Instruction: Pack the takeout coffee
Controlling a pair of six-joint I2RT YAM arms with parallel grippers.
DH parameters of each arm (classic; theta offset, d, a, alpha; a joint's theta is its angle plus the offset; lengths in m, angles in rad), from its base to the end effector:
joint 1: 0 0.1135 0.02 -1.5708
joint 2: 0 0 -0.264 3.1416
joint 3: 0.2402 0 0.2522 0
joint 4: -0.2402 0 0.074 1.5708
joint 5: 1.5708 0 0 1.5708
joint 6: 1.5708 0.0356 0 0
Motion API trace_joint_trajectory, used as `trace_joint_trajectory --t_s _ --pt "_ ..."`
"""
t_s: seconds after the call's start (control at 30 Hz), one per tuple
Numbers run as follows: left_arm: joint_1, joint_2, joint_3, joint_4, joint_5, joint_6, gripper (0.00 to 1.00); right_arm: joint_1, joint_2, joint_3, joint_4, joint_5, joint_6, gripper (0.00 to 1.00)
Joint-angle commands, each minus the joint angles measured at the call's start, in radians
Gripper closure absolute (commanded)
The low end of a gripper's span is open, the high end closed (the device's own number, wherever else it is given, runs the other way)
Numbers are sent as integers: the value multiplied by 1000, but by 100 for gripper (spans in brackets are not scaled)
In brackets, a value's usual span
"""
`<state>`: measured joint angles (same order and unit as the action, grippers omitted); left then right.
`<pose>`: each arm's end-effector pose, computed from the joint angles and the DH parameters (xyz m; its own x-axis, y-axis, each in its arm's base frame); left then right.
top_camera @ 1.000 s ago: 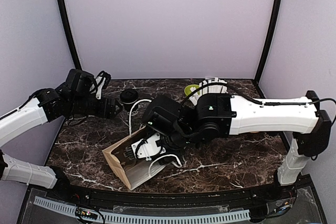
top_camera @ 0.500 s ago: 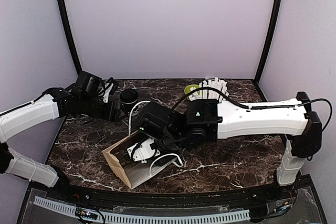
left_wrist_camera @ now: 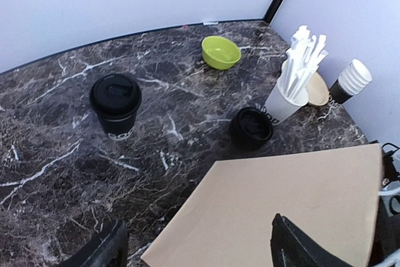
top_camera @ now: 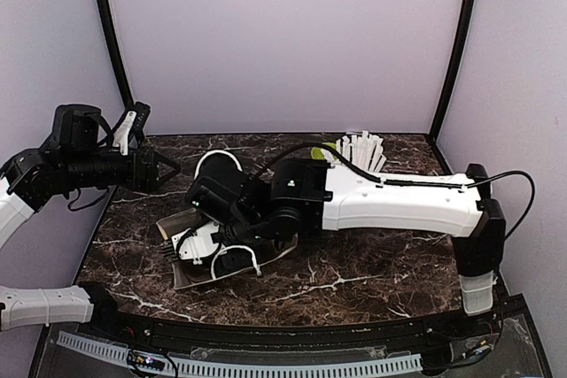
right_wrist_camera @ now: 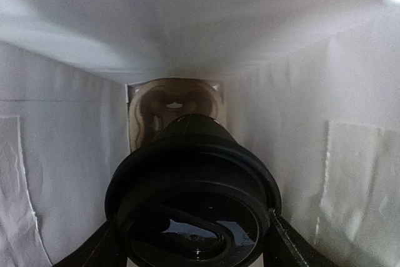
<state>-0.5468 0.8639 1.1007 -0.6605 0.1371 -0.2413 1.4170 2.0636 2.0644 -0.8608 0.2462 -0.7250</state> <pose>0.1446 -0.0937 0.3851 -0.4895 0.0209 -0.8717 0.5196 0.8098 -0.2724 0.0791 0.4538 0.3240 0.5325 -0.7633 -0.3659 -0.7761 -0.2678 -0.5709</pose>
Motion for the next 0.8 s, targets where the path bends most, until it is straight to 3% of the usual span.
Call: trace_joint_trajectory --t_s 0.0,0.2,0.77 --pt "5 38 -54 -6 -51 38 19 35 4 -6 -22 -10 48 50" --pt "7 122 -100 128 -4 65 19 36 -156 -252 36 96 -20 50" --pt "14 348 -157 326 72 80 20 15 -242 -414 55 186 -63 50"
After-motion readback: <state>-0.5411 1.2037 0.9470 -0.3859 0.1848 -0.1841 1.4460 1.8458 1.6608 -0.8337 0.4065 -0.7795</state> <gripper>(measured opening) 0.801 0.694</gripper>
